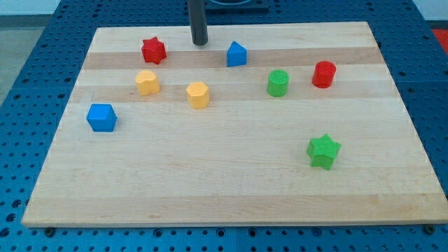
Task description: Slide the red star to the top right side of the yellow heart
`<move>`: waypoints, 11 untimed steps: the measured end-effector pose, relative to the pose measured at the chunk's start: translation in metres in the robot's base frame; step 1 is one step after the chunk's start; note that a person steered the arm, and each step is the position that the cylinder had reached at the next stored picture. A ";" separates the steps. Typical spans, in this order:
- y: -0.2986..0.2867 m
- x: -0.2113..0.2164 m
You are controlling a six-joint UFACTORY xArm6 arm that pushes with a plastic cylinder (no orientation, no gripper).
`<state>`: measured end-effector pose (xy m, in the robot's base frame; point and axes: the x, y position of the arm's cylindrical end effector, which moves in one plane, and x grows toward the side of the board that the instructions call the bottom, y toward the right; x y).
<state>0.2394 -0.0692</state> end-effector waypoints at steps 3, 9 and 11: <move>-0.077 -0.010; -0.125 0.031; -0.063 0.044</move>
